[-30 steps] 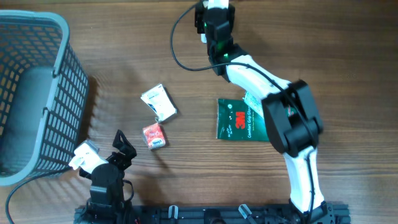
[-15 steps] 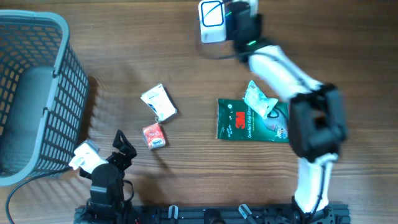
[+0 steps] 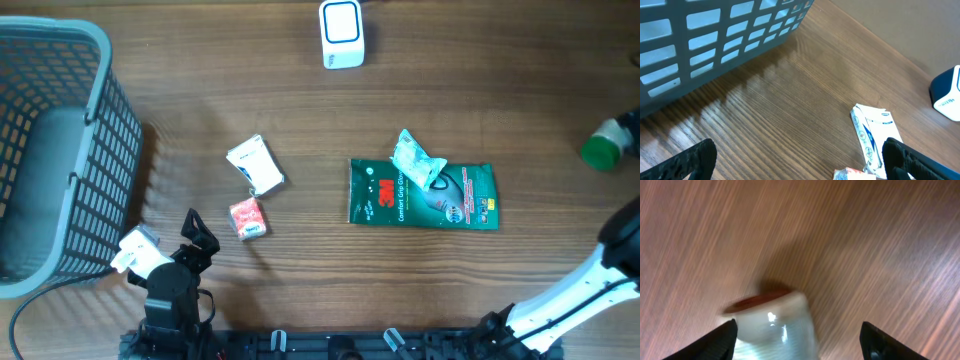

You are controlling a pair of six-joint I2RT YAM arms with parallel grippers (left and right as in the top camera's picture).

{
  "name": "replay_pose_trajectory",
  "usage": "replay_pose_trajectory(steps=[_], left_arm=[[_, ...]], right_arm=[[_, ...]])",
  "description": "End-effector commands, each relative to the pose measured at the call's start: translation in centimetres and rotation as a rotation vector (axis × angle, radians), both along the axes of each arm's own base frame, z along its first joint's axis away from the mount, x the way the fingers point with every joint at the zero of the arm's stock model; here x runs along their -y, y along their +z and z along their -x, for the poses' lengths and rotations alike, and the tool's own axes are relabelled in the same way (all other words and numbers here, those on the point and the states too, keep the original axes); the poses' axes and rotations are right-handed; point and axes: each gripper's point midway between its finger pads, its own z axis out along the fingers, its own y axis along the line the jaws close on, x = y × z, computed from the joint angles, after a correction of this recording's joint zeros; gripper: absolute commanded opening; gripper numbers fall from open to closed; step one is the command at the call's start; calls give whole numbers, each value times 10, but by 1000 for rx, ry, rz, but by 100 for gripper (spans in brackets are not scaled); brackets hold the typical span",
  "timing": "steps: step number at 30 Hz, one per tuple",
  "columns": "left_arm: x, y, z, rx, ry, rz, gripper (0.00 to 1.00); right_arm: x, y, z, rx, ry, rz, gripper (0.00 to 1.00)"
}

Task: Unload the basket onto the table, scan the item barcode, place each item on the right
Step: 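Carry the jar to the right table edge and release it, then reach the right gripper to the wipes pack and grasp it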

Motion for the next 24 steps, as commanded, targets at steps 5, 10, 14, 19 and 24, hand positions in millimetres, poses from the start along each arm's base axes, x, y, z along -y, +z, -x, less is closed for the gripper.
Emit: replay_pose_trajectory(steps=[5,10,14,19,24], left_arm=[[-2,-1,0,3,14,3,100],[-2,-1,0,3,14,3,100],[-2,-1,0,3,14,3,100],[-2,-1,0,3,14,3,100],[-2,-1,0,3,14,3,100]], right_arm=[[-6,30,-18,131,136,-78,100],[-11,109,-26,238,144,8,100],[-67,143,-14,249,155,-99,100],[-222,137,-15,68,489,-323,100],[-360,106,12,-168,719,-483,99]])
